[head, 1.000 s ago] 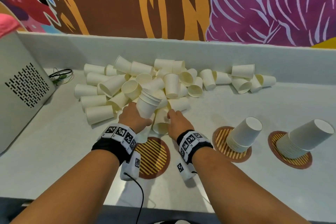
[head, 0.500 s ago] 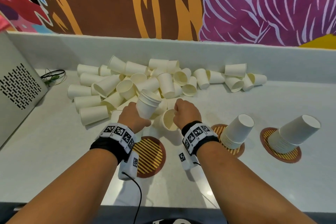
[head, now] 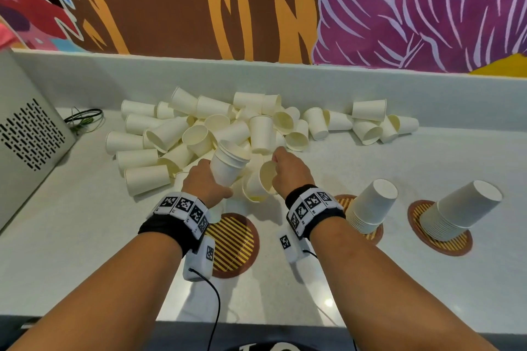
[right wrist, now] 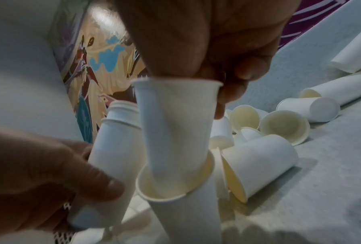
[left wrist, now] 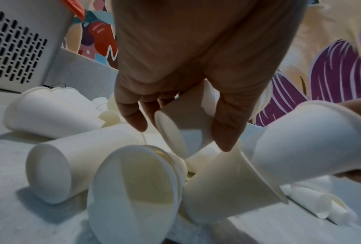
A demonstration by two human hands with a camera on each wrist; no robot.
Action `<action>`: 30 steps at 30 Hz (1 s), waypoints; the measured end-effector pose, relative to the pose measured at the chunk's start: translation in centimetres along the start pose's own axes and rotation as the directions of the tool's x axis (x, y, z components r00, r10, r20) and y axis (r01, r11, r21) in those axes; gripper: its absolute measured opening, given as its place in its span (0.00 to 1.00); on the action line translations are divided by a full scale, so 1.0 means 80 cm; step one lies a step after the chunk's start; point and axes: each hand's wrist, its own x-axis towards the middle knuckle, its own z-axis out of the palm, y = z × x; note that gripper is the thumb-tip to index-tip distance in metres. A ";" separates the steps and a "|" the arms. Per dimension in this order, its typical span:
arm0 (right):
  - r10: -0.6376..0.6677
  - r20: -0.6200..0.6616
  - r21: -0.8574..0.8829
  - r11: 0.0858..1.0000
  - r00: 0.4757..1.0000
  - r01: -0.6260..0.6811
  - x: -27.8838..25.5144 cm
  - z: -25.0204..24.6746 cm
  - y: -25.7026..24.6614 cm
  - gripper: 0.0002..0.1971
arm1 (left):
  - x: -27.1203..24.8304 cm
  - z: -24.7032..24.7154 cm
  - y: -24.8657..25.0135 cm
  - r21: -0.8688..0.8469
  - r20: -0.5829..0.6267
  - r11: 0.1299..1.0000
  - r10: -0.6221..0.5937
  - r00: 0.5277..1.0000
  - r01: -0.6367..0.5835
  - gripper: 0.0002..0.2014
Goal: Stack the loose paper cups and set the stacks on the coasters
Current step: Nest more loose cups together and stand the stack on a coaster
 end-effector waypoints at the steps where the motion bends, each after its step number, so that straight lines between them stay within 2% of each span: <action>1: 0.013 -0.015 0.021 1.000 1.000 -0.012 0.000 -0.004 -0.001 0.16 | 0.001 -0.001 -0.001 0.010 -0.010 1.000 -0.006 1.000 0.006 0.35; 6: 0.080 -0.199 0.204 0.978 0.977 -0.038 0.008 -0.032 -0.003 0.22 | 0.005 -0.006 -0.005 0.082 -0.064 0.995 -0.049 0.997 0.054 0.33; 9: 0.095 -0.317 0.290 0.957 0.944 0.001 0.016 -0.045 -0.009 0.24 | 0.006 -0.007 -0.006 0.121 -0.063 0.992 -0.035 0.997 0.043 0.30; 11: 0.052 -0.327 0.306 0.951 0.943 0.053 0.018 -0.051 -0.017 0.26 | 0.005 -0.006 -0.003 0.130 -0.055 0.992 -0.004 0.998 0.011 0.28; 14: -0.095 -0.205 0.214 0.967 0.974 0.140 0.020 -0.042 -0.033 0.28 | 0.002 -0.002 0.003 0.108 -0.023 0.993 0.060 0.998 -0.057 0.27; 16: -0.181 -0.115 0.173 0.965 0.977 0.199 0.021 -0.026 -0.041 0.29 | -0.001 -0.002 0.005 0.057 -0.017 0.996 0.075 0.997 -0.074 0.28; 19: -0.161 -0.109 0.195 0.964 0.981 0.180 0.023 -0.011 -0.039 0.27 | -0.004 -0.009 0.001 0.015 -0.051 0.998 0.054 0.997 -0.053 0.25; 23: -0.229 0.044 0.137 0.966 0.972 0.221 0.020 0.011 -0.038 0.27 | -0.008 -0.016 -0.005 -0.017 -0.074 0.999 0.046 0.996 -0.047 0.25; 24: -0.230 0.050 0.127 0.967 0.972 0.223 0.019 0.015 -0.039 0.28 | -0.007 -0.016 -0.007 -0.019 -0.078 0.999 0.037 0.996 -0.038 0.25; 27: -0.152 0.038 0.156 0.977 0.988 0.144 0.015 0.018 -0.040 0.23 | -0.002 -0.018 -0.015 -0.010 -0.098 1.000 -0.006 0.995 0.005 0.26; 29: -0.158 0.157 0.128 0.982 0.975 0.138 0.011 0.017 -0.040 0.20 | 0.002 -0.019 -0.021 -0.008 -0.103 0.999 -0.034 0.994 0.033 0.27; 30: -0.169 0.247 0.045 0.986 0.954 0.164 0.008 0.018 -0.040 0.19 | 0.004 -0.020 -0.023 0.002 -0.105 0.999 -0.051 0.993 0.052 0.28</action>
